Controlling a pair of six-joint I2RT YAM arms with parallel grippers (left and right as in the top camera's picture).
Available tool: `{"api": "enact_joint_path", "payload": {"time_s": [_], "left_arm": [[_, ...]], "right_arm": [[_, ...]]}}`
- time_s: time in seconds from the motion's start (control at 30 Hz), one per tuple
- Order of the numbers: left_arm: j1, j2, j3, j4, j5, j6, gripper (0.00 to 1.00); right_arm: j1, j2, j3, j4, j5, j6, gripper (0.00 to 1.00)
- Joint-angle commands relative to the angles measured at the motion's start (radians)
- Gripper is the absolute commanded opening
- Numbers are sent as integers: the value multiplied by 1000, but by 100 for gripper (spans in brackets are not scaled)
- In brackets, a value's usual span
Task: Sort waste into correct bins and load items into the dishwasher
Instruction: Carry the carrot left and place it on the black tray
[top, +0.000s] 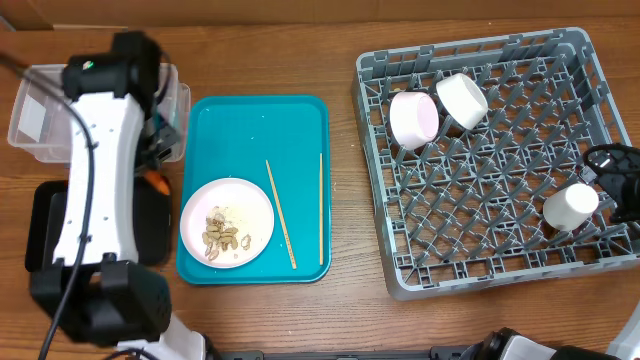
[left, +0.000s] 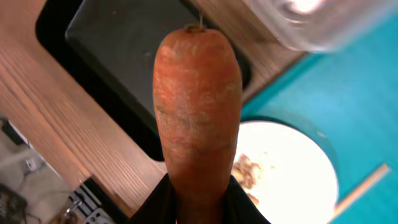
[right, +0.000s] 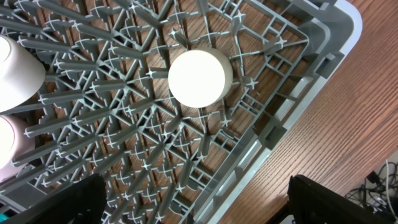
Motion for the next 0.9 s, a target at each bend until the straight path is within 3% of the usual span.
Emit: {"api": "enact_joint_path", "payload": {"time_s": [0.0, 0.13, 0.23, 0.47, 0.57, 0.63, 0.67, 0.73, 0.77, 0.87], "left_arm": [[87, -15, -136, 71, 3, -6, 4], [203, -13, -313, 252, 127, 57, 4], [296, -13, -448, 365, 119, 58, 4], [369, -11, -635, 623, 98, 56, 4], [372, -11, -656, 671, 97, 57, 18], [373, -11, -656, 674, 98, 56, 21], [373, -11, -654, 674, 100, 57, 32], [373, -12, -643, 662, 101, 57, 83], [375, -14, -629, 647, 104, 57, 100], [377, -15, -542, 554, 126, 57, 100]], "right_arm": [[-2, -17, 7, 4, 1, -6, 96], [-2, -17, 7, 6, -10, -7, 96], [-2, -17, 7, 7, -10, -6, 96], [-2, -17, 7, 7, -10, -6, 96], [-2, -17, 7, 7, -10, -6, 96], [-2, -17, 7, 7, -10, -6, 96], [-2, -17, 7, 7, -11, -6, 96], [-2, -17, 7, 11, -27, -8, 96], [-2, -18, 7, 20, -64, -29, 96], [25, -18, 7, 44, -130, -76, 95]]}}
